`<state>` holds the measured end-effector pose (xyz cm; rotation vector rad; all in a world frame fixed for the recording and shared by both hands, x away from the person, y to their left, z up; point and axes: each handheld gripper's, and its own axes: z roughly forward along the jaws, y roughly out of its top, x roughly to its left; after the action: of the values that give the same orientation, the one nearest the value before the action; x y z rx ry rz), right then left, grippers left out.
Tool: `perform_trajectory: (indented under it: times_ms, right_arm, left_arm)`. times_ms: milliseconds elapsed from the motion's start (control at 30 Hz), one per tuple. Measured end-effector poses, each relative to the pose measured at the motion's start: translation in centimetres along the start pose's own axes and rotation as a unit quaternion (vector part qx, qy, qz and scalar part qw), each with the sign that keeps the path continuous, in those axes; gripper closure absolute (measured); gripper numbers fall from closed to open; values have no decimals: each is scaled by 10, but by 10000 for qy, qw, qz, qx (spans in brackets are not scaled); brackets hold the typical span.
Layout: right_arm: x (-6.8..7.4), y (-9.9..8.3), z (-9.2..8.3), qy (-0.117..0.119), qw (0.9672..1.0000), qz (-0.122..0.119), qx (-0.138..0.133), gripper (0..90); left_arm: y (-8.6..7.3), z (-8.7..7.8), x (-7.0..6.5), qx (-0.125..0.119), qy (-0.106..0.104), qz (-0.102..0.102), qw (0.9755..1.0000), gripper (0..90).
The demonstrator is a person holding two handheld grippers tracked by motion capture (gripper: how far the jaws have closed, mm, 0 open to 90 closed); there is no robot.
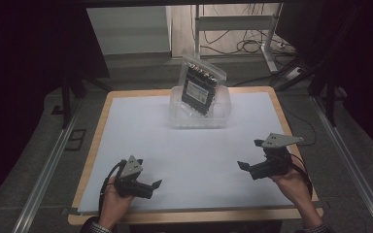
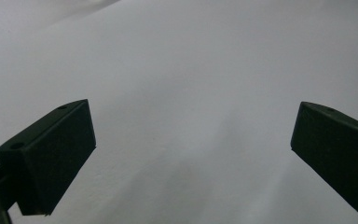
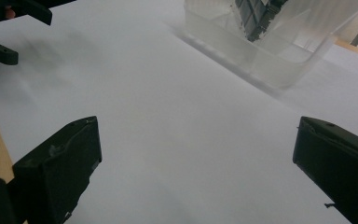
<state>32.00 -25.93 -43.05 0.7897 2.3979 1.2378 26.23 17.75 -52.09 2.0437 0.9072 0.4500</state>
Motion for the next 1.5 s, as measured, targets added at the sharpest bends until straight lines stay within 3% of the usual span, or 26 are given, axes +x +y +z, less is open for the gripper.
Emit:
perform_trajectory:
  times_ms: [733, 1500]
  right_arm:
    - [3, -29, -15, -344, 9994, -93, -41, 10]
    - [-6, -70, -15, -544, 9982, 114, 208, 10]
  left_arm:
    - [0, 0, 0, 9, 0, 10, 10000, 0]
    - [0, 2, -1, 90, -14, 10, 10000, 0]
